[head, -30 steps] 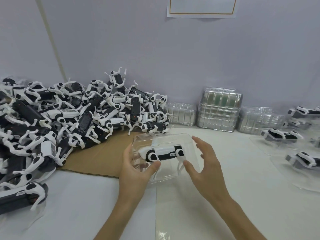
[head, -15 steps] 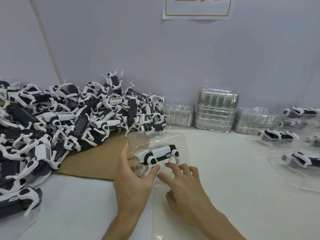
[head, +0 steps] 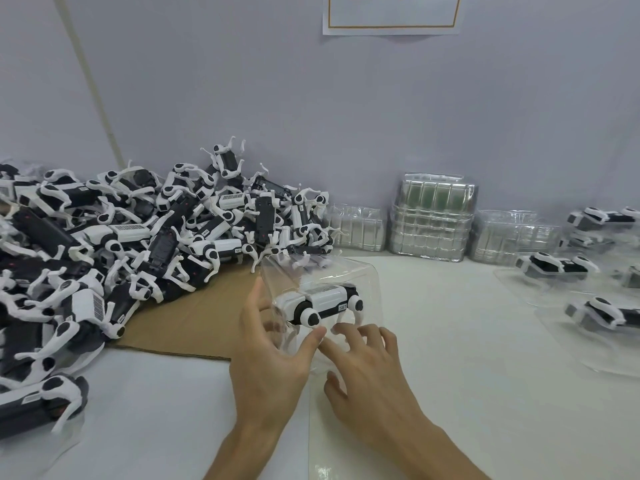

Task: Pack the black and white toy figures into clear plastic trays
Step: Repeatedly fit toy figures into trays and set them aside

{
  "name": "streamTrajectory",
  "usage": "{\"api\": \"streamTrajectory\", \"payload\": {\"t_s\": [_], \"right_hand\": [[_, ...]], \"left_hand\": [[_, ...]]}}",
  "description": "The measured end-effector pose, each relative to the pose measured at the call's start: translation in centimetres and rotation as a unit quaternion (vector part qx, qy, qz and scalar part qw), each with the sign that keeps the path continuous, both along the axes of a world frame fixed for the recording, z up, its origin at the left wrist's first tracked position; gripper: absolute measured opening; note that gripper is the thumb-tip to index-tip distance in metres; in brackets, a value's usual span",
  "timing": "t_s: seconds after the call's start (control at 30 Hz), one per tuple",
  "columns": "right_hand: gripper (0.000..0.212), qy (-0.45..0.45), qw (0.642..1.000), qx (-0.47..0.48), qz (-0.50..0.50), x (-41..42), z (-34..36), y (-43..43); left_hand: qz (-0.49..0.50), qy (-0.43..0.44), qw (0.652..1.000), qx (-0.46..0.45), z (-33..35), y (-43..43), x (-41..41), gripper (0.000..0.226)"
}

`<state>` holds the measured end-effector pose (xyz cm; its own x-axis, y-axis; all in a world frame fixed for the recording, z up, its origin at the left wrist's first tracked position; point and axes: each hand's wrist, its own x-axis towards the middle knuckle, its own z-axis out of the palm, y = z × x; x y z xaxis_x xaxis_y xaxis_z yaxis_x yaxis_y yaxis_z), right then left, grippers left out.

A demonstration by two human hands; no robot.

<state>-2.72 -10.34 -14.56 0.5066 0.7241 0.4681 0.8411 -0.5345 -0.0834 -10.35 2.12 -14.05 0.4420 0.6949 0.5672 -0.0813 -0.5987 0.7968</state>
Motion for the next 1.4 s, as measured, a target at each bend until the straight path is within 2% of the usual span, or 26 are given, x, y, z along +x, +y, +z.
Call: {"api": "streamTrajectory", "payload": {"t_s": [0.17, 0.27, 0.4, 0.53, 0.63, 0.77, 0.9, 0.97, 1.03, 1.1, 1.2, 1.27, 1.4], "right_hand": [[0.043, 0.014, 0.999, 0.035, 0.013, 0.2, 0.3, 0.3], [0.040, 0.006, 0.998, 0.058, 0.025, 0.6, 0.4, 0.1], [0.042, 0.003, 0.993, 0.102, 0.054, 1.6, 0.4, -0.5], [0.032, 0.020, 0.991, 0.130, 0.035, 2.1, 1.1, -0.7], [0.039, 0.023, 0.987, 0.158, 0.004, 2.9, 1.6, -1.2], [0.052, 0.045, 0.984, 0.169, -0.042, 4.1, 1.9, -2.0], [0.043, 0.080, 0.979, 0.107, -0.153, 5.5, 1.7, -2.5], [0.038, 0.084, 0.973, 0.108, -0.186, 6.0, 1.7, -2.8], [0.038, 0.089, 0.972, 0.143, -0.164, 6.0, 1.9, -2.8], [0.046, 0.114, 0.977, 0.160, -0.080, 5.6, 2.0, -2.6], [0.051, 0.112, 0.991, 0.072, 0.025, 4.6, 1.6, -2.1], [0.053, 0.089, 0.995, 0.021, 0.027, 4.6, 0.9, -1.9], [0.048, 0.096, 0.995, 0.019, -0.018, 6.2, 1.1, -2.4]], "left_hand": [[0.012, 0.010, 1.000, -0.001, 0.5, 0.1, -0.2, 0.102], [0.009, 0.010, 0.999, -0.032, 0.6, 0.2, -0.2, 0.103], [-0.022, -0.010, 0.986, -0.166, 0.6, 1.7, -0.2, 0.102], [-0.086, -0.017, 0.964, -0.250, 0.6, 2.4, -0.1, 0.082], [-0.101, 0.012, 0.965, -0.242, 0.4, 2.0, 0.1, 0.057], [-0.102, 0.037, 0.969, -0.222, 0.3, 1.8, 0.1, 0.051], [-0.097, 0.038, 0.969, -0.225, 0.3, 1.7, 0.0, 0.043], [-0.089, 0.039, 0.967, -0.234, 0.2, 1.8, 0.0, 0.041], [-0.081, 0.047, 0.967, -0.238, 0.2, 1.8, 0.0, 0.038], [-0.079, 0.053, 0.967, -0.237, 0.3, 1.7, 0.1, 0.036], [-0.078, 0.056, 0.970, -0.225, 0.3, 1.5, 0.2, 0.036], [-0.078, 0.061, 0.971, -0.218, 0.2, 1.4, 0.2, 0.035], [-0.073, 0.071, 0.973, -0.206, 0.1, 1.5, 0.3, 0.033]]}}
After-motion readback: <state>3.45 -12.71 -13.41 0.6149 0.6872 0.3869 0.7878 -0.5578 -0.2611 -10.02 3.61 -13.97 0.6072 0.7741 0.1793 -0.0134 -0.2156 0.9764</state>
